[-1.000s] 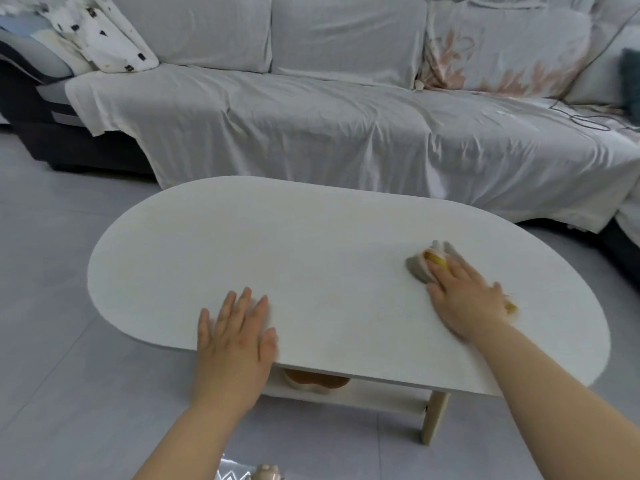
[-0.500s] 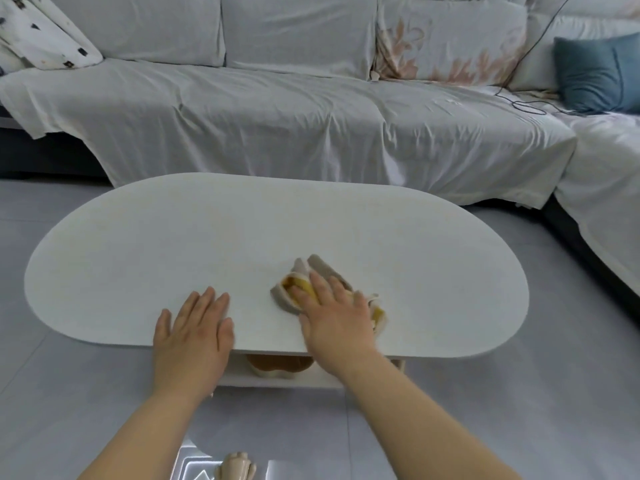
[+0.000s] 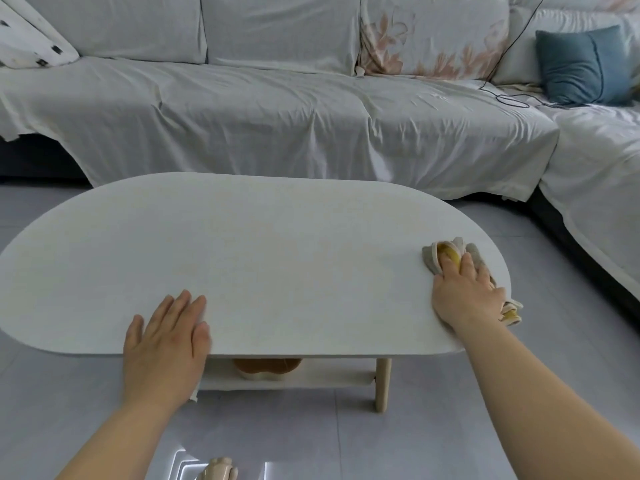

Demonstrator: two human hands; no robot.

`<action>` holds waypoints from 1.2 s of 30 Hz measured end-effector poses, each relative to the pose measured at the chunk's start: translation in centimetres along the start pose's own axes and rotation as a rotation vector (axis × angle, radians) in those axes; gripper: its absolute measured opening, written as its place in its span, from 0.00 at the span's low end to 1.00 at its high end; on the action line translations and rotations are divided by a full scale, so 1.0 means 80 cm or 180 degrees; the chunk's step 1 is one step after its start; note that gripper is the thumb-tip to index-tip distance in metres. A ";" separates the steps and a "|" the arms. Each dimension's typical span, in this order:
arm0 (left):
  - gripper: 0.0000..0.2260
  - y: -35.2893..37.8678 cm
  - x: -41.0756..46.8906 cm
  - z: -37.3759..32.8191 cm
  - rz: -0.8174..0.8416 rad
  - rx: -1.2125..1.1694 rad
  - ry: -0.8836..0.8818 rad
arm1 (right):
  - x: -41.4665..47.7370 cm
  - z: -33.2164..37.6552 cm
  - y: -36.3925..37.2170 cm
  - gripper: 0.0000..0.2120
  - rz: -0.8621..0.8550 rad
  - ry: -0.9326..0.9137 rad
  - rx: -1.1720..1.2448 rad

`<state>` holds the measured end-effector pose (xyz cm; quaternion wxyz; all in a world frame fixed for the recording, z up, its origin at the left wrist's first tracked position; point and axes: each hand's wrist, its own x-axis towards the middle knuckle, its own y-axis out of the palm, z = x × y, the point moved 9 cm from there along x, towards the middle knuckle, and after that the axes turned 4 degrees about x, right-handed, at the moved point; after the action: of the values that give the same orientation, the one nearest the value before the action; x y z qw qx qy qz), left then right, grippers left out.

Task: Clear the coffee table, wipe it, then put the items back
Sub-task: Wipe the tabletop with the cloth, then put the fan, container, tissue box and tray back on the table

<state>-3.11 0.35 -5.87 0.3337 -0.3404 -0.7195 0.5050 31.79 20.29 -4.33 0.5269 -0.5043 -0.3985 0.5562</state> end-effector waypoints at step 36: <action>0.40 0.315 -0.273 0.177 0.1946 -0.1737 -0.3169 | -0.265 0.170 0.420 0.26 0.2769 -0.1759 0.0503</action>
<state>0.96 -18.33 -36.65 -0.2976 -0.3277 -0.7614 0.4736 10.92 -3.73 -31.74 0.1587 -0.4162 -0.2332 0.8644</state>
